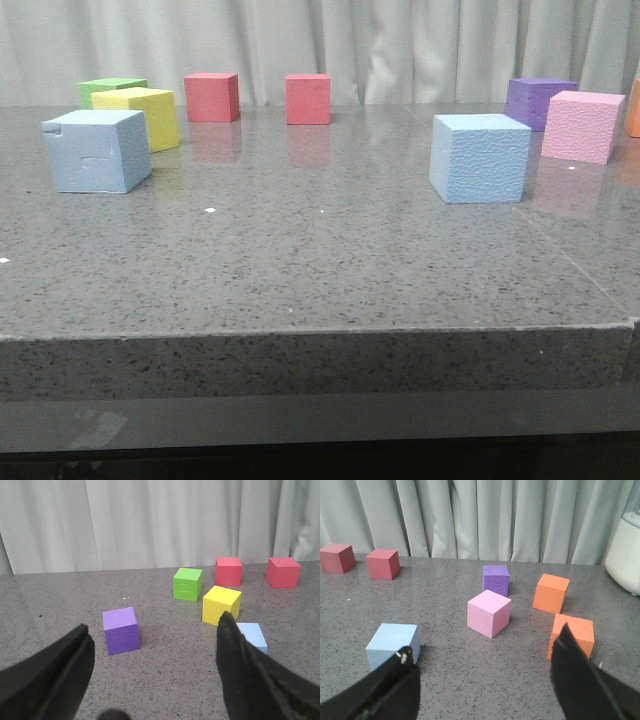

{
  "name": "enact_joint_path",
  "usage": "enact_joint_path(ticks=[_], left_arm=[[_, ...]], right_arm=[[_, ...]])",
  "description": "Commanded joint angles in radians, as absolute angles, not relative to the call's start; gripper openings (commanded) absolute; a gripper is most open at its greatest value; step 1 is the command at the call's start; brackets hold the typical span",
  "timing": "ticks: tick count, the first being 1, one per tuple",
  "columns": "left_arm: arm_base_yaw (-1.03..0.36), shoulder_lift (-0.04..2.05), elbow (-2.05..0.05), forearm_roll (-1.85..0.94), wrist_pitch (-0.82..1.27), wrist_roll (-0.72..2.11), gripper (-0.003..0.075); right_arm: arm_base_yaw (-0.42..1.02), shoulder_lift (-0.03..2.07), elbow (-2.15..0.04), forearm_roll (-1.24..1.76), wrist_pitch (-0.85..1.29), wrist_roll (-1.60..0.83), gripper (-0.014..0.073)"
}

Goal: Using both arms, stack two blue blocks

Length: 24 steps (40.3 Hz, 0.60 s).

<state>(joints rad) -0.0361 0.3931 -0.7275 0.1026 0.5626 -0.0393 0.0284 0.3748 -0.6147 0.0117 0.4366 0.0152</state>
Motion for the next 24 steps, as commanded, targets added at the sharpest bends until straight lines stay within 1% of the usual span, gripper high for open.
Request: enact_joint_path(ticks=[1,15,20,24], left_arm=[[-0.039,0.409,-0.752,0.107,0.477,-0.041,0.0492],[-0.039,0.409,-0.752,0.107,0.477,-0.041,0.0392],[-0.039,0.409,-0.752,0.107,0.477,-0.041,0.0362],[-0.039,0.409,-0.752,0.107,0.477,-0.041,0.0336]], right_arm=[[0.026,0.39,-0.649,0.0,0.356,0.014,0.0562],[0.026,0.39,-0.649,0.02,0.357,0.014,0.057],[0.026,0.398,-0.654,0.025,0.367,0.014,0.0661],[0.026,0.431,-0.685,0.049,0.415,0.014,0.0664]])
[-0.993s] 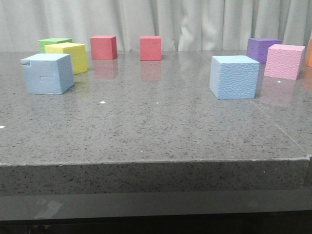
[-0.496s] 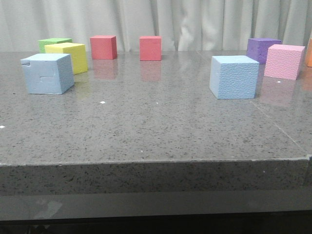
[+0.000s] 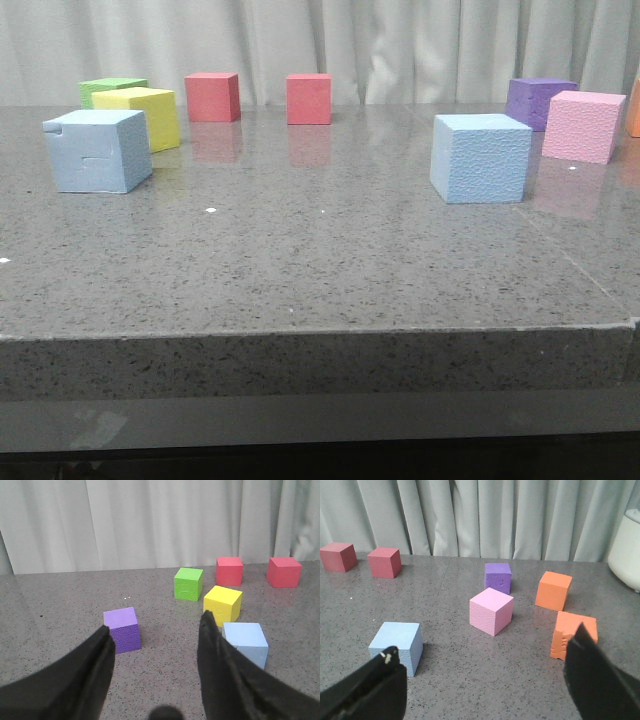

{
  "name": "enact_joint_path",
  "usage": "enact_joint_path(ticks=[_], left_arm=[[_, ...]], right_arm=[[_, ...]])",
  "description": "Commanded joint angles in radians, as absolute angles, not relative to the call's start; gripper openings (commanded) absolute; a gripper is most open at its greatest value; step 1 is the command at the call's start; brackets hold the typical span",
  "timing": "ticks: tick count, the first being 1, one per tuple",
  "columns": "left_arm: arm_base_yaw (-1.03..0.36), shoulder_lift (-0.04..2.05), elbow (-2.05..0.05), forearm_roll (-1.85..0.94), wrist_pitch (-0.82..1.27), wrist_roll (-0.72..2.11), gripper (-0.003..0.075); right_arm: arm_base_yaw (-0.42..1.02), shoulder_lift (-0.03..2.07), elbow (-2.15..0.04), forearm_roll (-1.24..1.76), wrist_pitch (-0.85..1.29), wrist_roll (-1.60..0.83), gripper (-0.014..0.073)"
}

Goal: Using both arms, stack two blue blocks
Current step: 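Lower the right gripper over the light-blue cube nearest it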

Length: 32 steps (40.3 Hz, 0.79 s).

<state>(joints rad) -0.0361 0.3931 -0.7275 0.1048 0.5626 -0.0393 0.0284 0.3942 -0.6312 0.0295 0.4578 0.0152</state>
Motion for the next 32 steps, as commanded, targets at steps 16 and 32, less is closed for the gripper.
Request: enact_joint_path(ticks=[16,32], left_arm=[[-0.039,0.409,-0.752,0.107,0.477,-0.041,0.0312],[-0.039,0.409,-0.752,0.107,0.477,-0.041,0.0312]], right_arm=[[0.054,0.809,-1.012,0.288,0.831,-0.147,0.0664],[0.267,1.315,-1.381,0.203,1.086,-0.037,0.0664]])
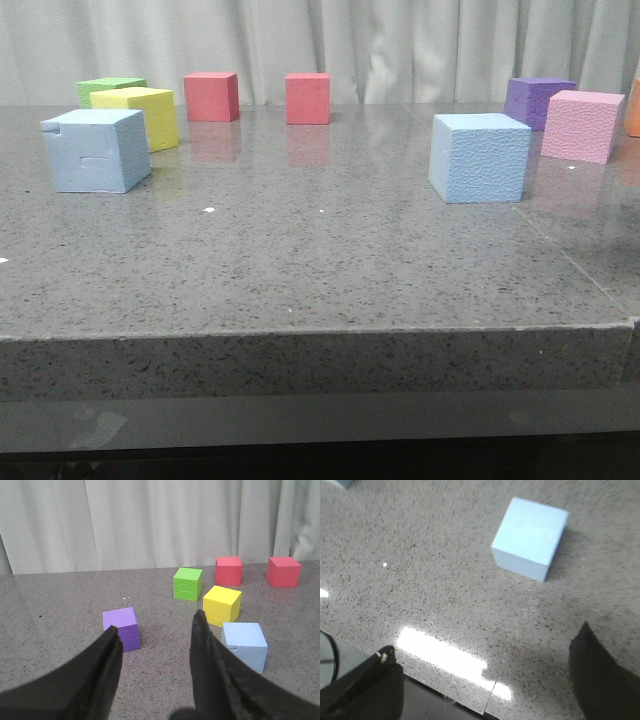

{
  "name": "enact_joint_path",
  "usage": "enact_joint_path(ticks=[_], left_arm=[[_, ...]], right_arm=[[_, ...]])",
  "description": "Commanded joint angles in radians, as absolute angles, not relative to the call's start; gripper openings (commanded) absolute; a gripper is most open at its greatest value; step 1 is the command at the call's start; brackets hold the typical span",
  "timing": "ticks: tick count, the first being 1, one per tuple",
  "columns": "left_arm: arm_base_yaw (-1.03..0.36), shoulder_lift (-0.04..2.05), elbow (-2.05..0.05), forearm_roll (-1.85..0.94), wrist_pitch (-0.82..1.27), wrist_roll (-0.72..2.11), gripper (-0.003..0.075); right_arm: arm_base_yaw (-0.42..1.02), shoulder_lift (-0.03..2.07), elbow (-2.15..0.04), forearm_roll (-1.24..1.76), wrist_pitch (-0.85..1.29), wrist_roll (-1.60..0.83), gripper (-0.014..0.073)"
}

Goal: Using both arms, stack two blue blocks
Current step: 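Lower the right gripper over the light-blue cube nearest it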

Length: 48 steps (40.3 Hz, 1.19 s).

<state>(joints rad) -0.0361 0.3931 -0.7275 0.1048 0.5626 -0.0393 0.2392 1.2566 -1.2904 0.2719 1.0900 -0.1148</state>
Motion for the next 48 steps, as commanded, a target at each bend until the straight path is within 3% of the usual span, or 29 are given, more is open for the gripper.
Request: enact_joint_path(ticks=[1,18,30,43,48], left_arm=[[-0.039,0.409,-0.752,0.107,0.477,-0.041,0.0312],[-0.039,0.409,-0.752,0.107,0.477,-0.041,0.0312],[-0.039,0.409,-0.752,0.107,0.477,-0.041,0.0312],[-0.039,0.409,-0.752,0.107,0.477,-0.041,0.0312],[-0.039,0.409,-0.752,0.107,0.477,-0.041,0.0312]], right_arm=[[0.281,1.347,-1.408,0.174,1.094,-0.01,0.0664],[0.328,1.659,-1.644,0.036,1.077,0.248,0.0664],[0.328,1.73,-1.653,0.016,0.965,0.304,0.0664],[0.328,1.795,-1.652,0.0,0.981,0.322,0.0663],[0.328,1.809,-1.652,0.0,1.005,0.322,0.0559]])
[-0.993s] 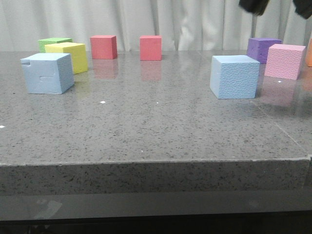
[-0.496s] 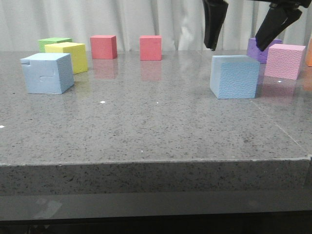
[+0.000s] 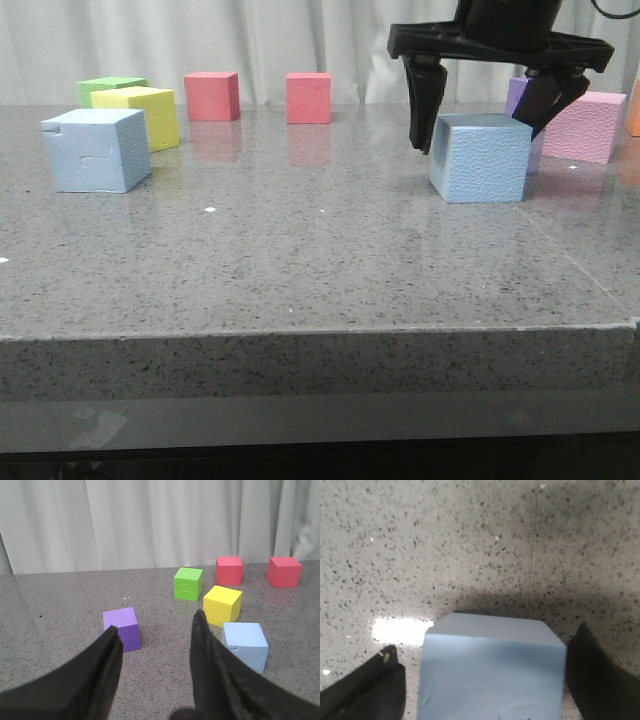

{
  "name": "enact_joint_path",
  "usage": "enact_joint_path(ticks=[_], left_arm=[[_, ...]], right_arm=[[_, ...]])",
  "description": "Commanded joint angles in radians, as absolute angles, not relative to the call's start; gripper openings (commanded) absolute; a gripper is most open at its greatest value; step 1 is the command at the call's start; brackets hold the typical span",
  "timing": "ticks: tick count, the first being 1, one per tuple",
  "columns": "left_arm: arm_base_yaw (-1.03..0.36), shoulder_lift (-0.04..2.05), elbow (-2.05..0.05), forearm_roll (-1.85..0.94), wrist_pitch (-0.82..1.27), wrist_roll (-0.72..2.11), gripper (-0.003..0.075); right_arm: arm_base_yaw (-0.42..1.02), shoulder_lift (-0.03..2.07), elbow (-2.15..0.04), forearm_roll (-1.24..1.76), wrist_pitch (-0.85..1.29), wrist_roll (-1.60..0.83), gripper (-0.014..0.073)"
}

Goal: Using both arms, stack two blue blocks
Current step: 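Lower the right gripper over the light-blue cube nearest it, then close the right gripper on the light-blue cube and lift it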

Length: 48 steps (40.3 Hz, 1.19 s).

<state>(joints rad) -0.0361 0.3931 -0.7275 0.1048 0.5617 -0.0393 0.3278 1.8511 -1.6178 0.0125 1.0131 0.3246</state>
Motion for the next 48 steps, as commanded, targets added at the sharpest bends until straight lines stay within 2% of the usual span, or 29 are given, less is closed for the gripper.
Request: enact_joint_path(ticks=[1,5,14,20,34,39,48], left_arm=[[-0.039,0.409,-0.752,0.107,0.477,-0.041,0.0312],[-0.039,0.409,-0.752,0.107,0.477,-0.041,0.0312],[-0.039,0.409,-0.752,0.107,0.479,-0.041,0.0312],[-0.039,0.409,-0.752,0.107,0.481,-0.041,0.0312],[-0.039,0.409,-0.752,0.107,0.483,-0.041,0.0312],[-0.039,0.409,-0.752,0.107,0.483,-0.041,0.0312],[-0.039,0.409,-0.752,0.107,0.483,-0.041,0.0312]], right_arm=[[0.328,1.809,-1.652,0.0,1.006,0.322,0.0531],[0.328,1.807,-1.659,0.0,1.007,0.322,0.0442],[0.329,1.779,-1.756,0.0,1.113,0.272,0.0436],[0.348,1.777,-1.862,0.084,1.247,-0.015,0.0436],[0.474,1.81,-1.91,0.19,1.269,-0.804,0.0436],[0.518,1.844,-1.91,0.204,1.29,-0.955,0.0436],[0.559,1.91,-1.91,0.21,1.29,-1.082,0.0436]])
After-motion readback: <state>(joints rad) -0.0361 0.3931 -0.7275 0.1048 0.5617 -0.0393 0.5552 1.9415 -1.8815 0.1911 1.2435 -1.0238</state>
